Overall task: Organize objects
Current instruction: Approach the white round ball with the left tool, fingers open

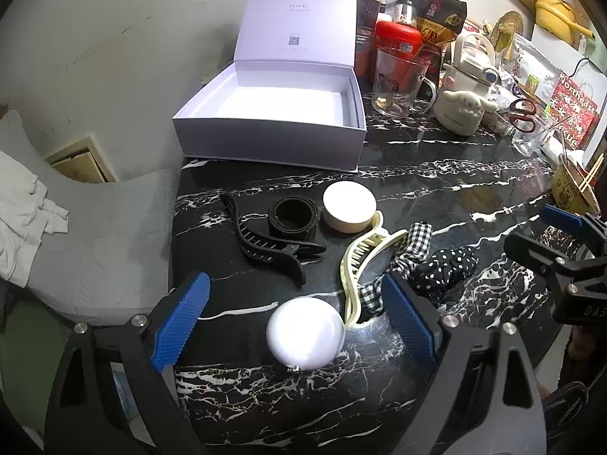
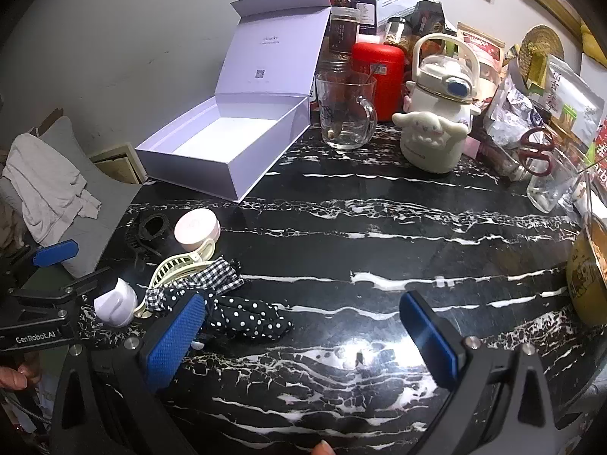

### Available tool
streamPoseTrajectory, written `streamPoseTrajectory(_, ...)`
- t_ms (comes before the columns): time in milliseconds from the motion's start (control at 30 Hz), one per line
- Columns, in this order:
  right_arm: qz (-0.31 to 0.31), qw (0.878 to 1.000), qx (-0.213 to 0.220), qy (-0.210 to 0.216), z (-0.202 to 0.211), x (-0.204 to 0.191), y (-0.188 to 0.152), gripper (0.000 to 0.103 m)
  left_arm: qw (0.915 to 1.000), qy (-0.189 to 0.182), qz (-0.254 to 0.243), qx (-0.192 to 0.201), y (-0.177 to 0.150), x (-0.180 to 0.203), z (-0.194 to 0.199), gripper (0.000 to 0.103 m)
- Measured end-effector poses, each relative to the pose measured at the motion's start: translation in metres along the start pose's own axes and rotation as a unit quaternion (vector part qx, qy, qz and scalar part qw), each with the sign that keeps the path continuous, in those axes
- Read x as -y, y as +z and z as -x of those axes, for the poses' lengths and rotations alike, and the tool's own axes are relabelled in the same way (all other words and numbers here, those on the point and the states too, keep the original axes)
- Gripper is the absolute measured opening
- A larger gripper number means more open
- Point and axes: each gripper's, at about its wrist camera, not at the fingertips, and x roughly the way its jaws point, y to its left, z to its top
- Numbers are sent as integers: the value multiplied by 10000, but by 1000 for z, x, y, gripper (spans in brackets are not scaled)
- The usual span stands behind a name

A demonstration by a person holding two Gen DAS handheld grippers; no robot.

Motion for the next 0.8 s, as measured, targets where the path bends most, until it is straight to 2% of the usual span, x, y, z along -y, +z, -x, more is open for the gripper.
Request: streamPoseTrajectory(800,127,9998,146,41,3,-3,4,103,9999,90,42,57,1,-2,3,92)
